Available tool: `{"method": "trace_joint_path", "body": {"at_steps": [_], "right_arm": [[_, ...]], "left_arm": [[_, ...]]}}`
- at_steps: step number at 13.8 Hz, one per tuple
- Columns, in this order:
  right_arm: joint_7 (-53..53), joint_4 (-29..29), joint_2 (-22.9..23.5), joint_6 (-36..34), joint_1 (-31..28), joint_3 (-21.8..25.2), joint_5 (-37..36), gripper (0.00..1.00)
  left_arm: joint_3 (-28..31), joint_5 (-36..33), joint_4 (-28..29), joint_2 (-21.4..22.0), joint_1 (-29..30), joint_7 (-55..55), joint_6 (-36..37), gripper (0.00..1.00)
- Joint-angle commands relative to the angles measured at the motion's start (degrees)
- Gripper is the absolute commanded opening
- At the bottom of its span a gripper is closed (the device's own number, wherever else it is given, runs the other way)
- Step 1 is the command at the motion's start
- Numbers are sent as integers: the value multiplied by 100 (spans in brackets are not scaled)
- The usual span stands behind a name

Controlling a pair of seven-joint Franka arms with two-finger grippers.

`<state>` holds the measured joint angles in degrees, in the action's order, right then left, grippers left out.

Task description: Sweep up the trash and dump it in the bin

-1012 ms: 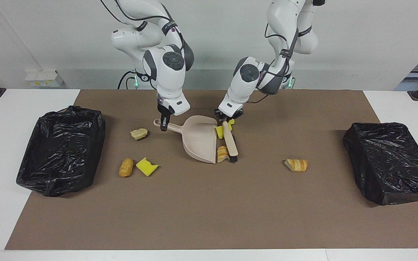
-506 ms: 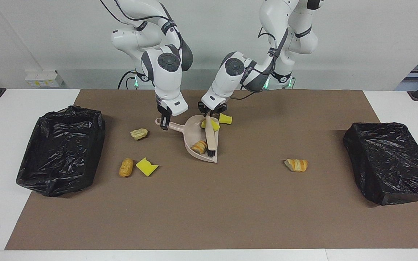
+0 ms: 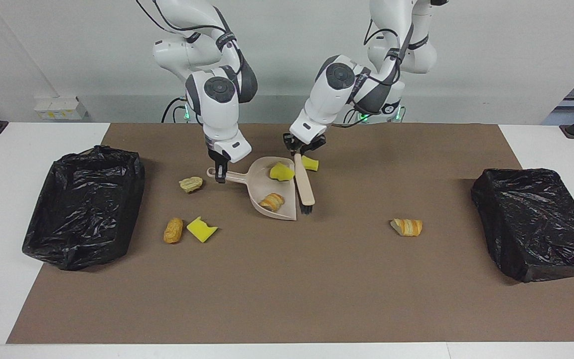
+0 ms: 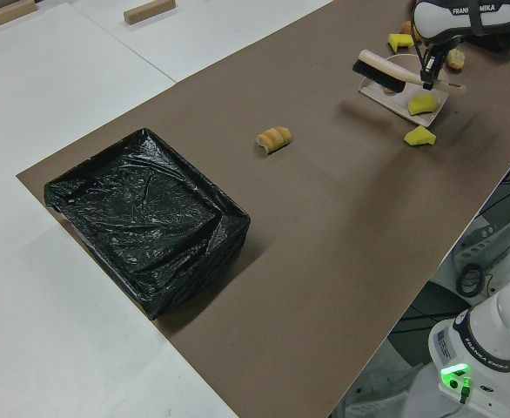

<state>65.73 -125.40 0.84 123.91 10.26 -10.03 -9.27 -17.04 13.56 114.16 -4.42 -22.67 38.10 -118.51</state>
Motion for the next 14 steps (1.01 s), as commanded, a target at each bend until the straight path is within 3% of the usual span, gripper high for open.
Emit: {"method": "trace_joint_path", "body": {"at_steps": [1, 4, 7, 9, 14], "right_arm": [[238, -616, -374, 615, -147, -43, 118, 0], [229, -766, -427, 863, -182, -43, 118, 0], [229, -775, -471, 863, -183, -34, 109, 0], [229, -775, -471, 863, -183, -34, 109, 0], [159, -784, -480, 872, -183, -34, 65, 0]], "left_arm": [[-36, -782, -411, -59, 569, 5, 617, 0], [-27, -1538, -552, -191, 1193, -257, 899, 0], [-27, -1690, -816, -411, 2027, -1432, 1190, 0], [-19, -1699, -737, -437, 2703, -2373, 1146, 0], [-19, -1725, -36, -542, 3383, -3255, 436, 0]]}}
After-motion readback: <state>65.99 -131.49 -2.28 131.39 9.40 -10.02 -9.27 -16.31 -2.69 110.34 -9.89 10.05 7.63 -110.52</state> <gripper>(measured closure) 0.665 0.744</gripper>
